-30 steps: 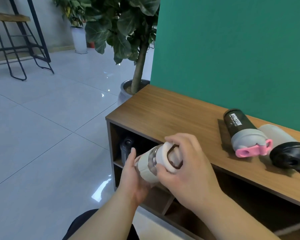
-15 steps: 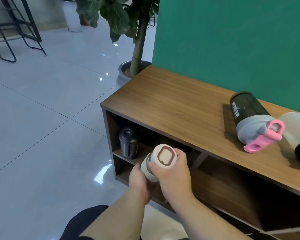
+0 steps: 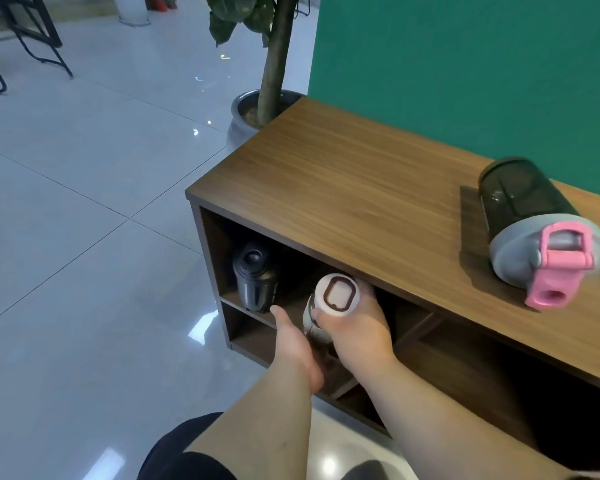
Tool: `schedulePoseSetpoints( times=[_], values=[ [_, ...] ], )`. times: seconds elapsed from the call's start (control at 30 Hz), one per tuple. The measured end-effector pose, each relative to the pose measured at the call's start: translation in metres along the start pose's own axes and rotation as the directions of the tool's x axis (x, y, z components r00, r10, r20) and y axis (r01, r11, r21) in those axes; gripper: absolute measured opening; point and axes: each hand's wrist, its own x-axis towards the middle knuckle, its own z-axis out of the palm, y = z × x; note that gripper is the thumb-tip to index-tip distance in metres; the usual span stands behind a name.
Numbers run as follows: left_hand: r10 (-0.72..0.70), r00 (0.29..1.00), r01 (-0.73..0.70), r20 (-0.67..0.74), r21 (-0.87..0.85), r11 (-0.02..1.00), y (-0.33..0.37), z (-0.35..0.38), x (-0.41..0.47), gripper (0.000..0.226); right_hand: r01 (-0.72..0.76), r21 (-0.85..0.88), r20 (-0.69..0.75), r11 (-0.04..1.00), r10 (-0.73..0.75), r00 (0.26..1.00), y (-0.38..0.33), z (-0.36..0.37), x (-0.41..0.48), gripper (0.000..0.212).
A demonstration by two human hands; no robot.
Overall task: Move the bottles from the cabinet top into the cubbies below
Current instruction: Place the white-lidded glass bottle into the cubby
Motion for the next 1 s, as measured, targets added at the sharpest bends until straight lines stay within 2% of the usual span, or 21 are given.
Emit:
schedulePoseSetpoints(
  times=[0.13, 0.3, 0.37, 0.47, 0.57, 0.67, 0.77, 0.83, 0.93, 1.0],
  values=[
    [0.017, 0.999, -0.017, -0.048, 0.007, 1.0, -0.001, 0.003, 0.003, 0.106, -0.042, -0.024, 0.04, 0.999, 0.043, 0.998, 0.002, 0.007, 0.005, 0.077],
    [-0.002, 0.999, 0.004, -0.046, 0.046, 0.999, 0.004, 0.0, 0.008, 0.114, -0.063, 0.006, 0.049, 0.998, 0.063, 0.997, 0.003, 0.007, 0.009, 0.075],
    [-0.022, 0.998, 0.026, -0.06, 0.079, 0.997, 0.007, -0.003, 0.013, 0.13, -0.085, 0.02, 0.063, 0.996, 0.083, 0.995, 0.003, 0.007, 0.01, 0.078],
    [-0.042, 0.997, 0.05, -0.065, 0.13, 0.99, 0.005, -0.017, 0.039, 0.174, -0.12, 0.059, 0.051, 0.991, 0.117, 0.992, 0.004, 0.006, 0.01, 0.082],
    [-0.04, 0.999, 0.042, -0.013, 0.18, 0.983, 0.004, -0.023, 0.05, 0.184, -0.143, 0.092, 0.056, 0.985, 0.138, 0.989, 0.005, 0.005, 0.011, 0.082],
    [-0.037, 0.999, 0.037, -0.003, 0.185, 0.982, 0.005, -0.022, 0.045, 0.171, -0.201, 0.092, 0.106, 0.975, 0.191, 0.976, 0.001, 0.001, 0.011, 0.089],
    [-0.03, 0.998, 0.043, -0.06, 0.235, 0.971, 0.0, -0.026, 0.056, 0.155, -0.226, 0.069, 0.133, 0.972, 0.216, 0.967, 0.003, -0.005, -0.002, 0.107],
    [-0.05, 0.99, 0.085, -0.128, 0.29, 0.953, 0.004, -0.019, 0.033, 0.135, -0.244, 0.065, 0.175, 0.968, 0.229, 0.958, 0.005, -0.012, -0.023, 0.11],
    [-0.002, 0.984, 0.084, -0.181, 0.446, 0.891, 0.007, -0.011, -0.009, 0.076, -0.285, 0.186, 0.359, 0.94, 0.205, 0.911, 0.002, -0.029, -0.063, 0.081],
    [-0.018, 0.993, 0.078, -0.118, 0.536, 0.84, 0.005, -0.012, -0.026, 0.052, -0.219, 0.246, 0.428, 0.944, 0.097, 0.899, -0.006, -0.05, -0.087, 0.059]
  ],
)
